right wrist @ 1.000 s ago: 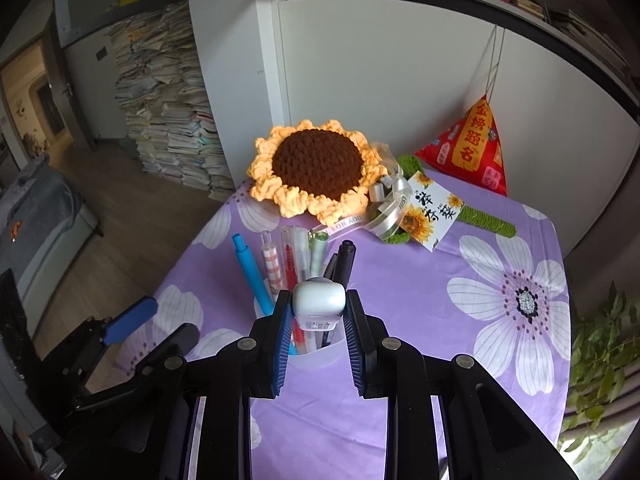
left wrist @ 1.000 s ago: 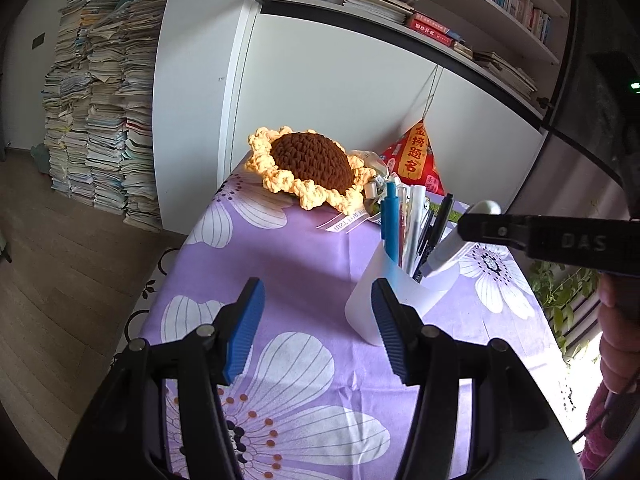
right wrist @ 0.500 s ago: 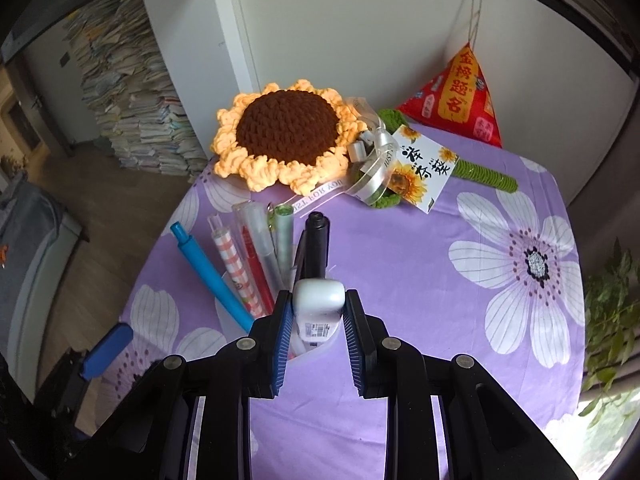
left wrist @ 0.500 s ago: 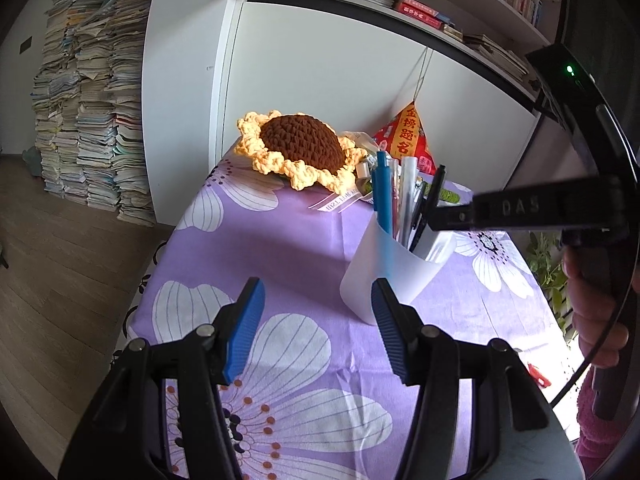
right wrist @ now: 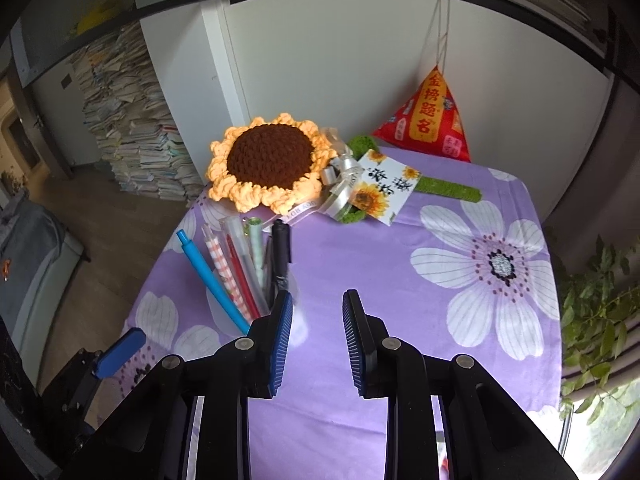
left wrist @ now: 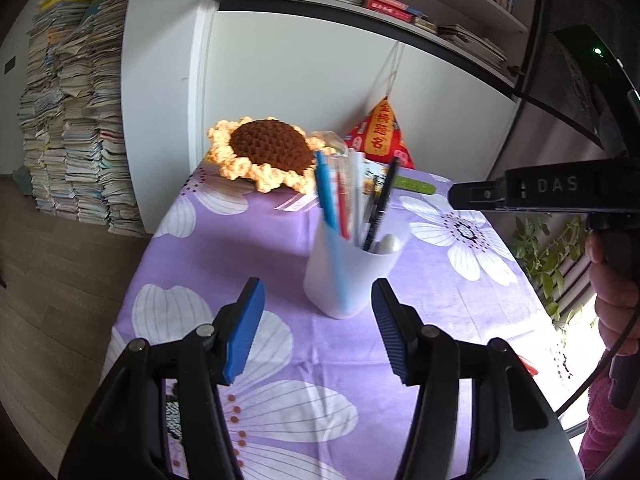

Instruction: Organize stationery

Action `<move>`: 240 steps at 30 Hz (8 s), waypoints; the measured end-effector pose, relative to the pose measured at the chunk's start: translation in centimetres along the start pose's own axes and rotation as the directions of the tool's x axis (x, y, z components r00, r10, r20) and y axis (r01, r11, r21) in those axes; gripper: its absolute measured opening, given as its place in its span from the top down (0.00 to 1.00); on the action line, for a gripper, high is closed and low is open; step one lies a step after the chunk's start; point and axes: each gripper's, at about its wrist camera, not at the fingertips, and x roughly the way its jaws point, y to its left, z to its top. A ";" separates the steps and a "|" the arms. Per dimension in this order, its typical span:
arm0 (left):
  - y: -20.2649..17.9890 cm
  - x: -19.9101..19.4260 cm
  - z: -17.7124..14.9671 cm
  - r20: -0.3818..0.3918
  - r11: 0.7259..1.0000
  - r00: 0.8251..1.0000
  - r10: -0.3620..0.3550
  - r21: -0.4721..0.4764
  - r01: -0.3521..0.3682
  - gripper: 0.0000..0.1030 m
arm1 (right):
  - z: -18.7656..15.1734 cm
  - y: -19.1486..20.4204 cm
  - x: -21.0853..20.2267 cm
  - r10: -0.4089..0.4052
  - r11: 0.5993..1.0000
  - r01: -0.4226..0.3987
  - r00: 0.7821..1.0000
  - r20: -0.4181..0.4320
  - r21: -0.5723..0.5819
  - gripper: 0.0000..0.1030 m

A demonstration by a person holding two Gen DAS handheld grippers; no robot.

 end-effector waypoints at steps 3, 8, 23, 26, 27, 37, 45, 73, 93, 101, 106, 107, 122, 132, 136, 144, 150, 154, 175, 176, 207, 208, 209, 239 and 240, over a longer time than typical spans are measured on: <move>-1.1 0.0 -0.1 -0.007 1.000 1.000 -0.013 0.014 0.013 0.48 | -0.7 -1.7 -1.2 -0.013 1.000 0.013 1.000 0.010 0.019 0.74; -3.5 0.0 -0.3 -0.014 0.998 0.999 -0.035 0.053 0.035 0.48 | -2.2 -4.9 -3.2 -0.049 0.997 0.048 0.998 0.031 0.056 0.74; -11.5 2.6 -1.7 -0.142 0.982 0.985 -0.096 0.147 0.117 0.48 | -11.3 -11.4 -4.7 -0.163 0.979 0.158 0.986 -0.033 -0.126 0.74; -13.5 3.7 -2.1 -0.196 0.974 0.973 -0.125 0.162 0.158 0.48 | -13.2 -12.8 -4.0 -0.164 0.979 0.154 0.984 -0.071 -0.131 0.74; -14.1 4.0 -2.3 -0.211 0.972 0.969 -0.129 0.169 0.166 0.48 | -13.9 -13.4 -3.7 -0.162 0.981 0.151 0.983 -0.083 -0.123 0.74; -19.3 8.1 -4.3 -0.331 0.952 0.936 -0.122 0.227 0.204 0.48 | -17.9 -16.4 -3.0 -0.117 0.992 0.110 0.984 -0.133 -0.060 0.74; -21.1 11.3 -4.9 -0.412 0.959 0.905 -0.106 0.198 0.202 0.53 | -18.9 -18.1 -3.5 -0.107 0.994 0.107 0.987 -0.123 -0.001 0.74; -18.7 9.0 -5.0 -0.414 0.952 0.901 -0.130 0.201 0.230 0.86 | -18.9 -17.9 -3.0 -0.098 0.994 0.103 0.987 -0.130 0.026 0.74; -16.6 6.4 -4.7 -0.362 0.950 0.915 -0.181 0.176 0.258 0.85 | -16.2 -11.5 1.2 -0.026 0.954 -0.047 0.971 -0.237 -0.296 0.73; -15.6 6.0 -5.4 -0.368 0.950 0.907 -0.206 0.146 0.275 0.83 | -16.0 -10.8 3.0 -0.061 0.946 -0.030 0.962 -0.267 -0.322 0.73; -15.4 6.0 -5.3 -0.370 0.949 0.903 -0.219 0.133 0.285 0.84 | -15.8 -10.7 3.2 -0.062 0.947 -0.027 0.963 -0.264 -0.319 0.73; -15.4 6.0 -5.3 -0.370 0.950 0.903 -0.219 0.130 0.284 0.84 | -15.7 -10.7 3.2 -0.063 0.948 -0.025 0.963 -0.263 -0.318 0.73; -15.1 5.0 -4.6 -0.339 0.952 0.916 -0.213 0.139 0.272 0.86 | -14.3 -11.9 -0.4 -0.023 0.974 -0.013 0.988 -0.155 -0.225 0.88; -15.1 7.3 -5.9 -0.399 0.959 0.906 -0.142 0.173 0.227 0.85 | -17.2 -11.2 1.0 -0.076 0.943 -0.017 0.961 -0.266 -0.332 0.88; -15.3 8.1 -6.2 -0.418 0.961 0.899 -0.129 0.172 0.218 0.74 | -17.8 -11.4 0.9 -0.079 0.942 -0.022 0.955 -0.285 -0.334 0.87; -16.4 9.0 -6.6 -0.437 0.956 0.891 -0.119 0.192 0.221 0.71 | -19.2 -12.5 0.4 -0.053 0.957 -0.031 0.958 -0.281 -0.287 0.79; -16.6 9.3 -6.5 -0.422 0.955 0.900 -0.111 0.206 0.214 0.84 | -19.7 -12.8 0.0 -0.019 0.964 -0.051 0.966 -0.260 -0.260 0.87; -15.9 9.0 -6.2 -0.417 0.961 0.901 -0.121 0.179 0.212 0.86 | -19.6 -12.7 -0.7 0.008 0.970 -0.064 0.972 -0.234 -0.235 0.87; -14.6 4.7 -4.1 -0.299 0.953 0.935 -0.191 0.171 0.249 0.87 | -16.3 -12.8 -5.4 0.103 0.989 -0.103 0.995 -0.011 -0.101 0.87; -14.5 4.8 -4.3 -0.307 0.954 0.933 -0.189 0.167 0.248 0.86 | -16.4 -12.9 -5.3 0.102 0.990 -0.103 0.995 -0.014 -0.098 0.87; -13.8 2.3 -4.7 -0.259 0.957 0.957 -0.134 0.217 0.193 0.86 | -16.9 -13.3 -5.6 0.120 0.991 -0.120 0.993 0.005 -0.058 0.87; -13.8 2.1 -4.6 -0.254 0.957 0.958 -0.132 0.218 0.190 0.86 | -16.9 -13.3 -5.6 0.121 0.991 -0.121 0.993 0.005 -0.058 0.87; -13.7 2.0 -4.4 -0.249 0.958 0.959 -0.131 0.218 0.188 0.86 | -16.9 -13.2 -5.6 0.120 0.991 -0.119 0.993 0.004 -0.060 0.87; -4.5 0.9 6.9 -0.038 0.997 0.999 0.022 0.081 -0.019 0.86 | -14.7 -10.9 -5.8 0.116 0.990 -0.113 0.993 0.025 -0.085 0.87; -4.3 1.3 6.9 -0.046 0.997 0.999 0.023 0.073 -0.020 0.86 | -14.5 -10.8 -5.9 0.114 0.990 -0.111 0.993 0.029 -0.084 0.87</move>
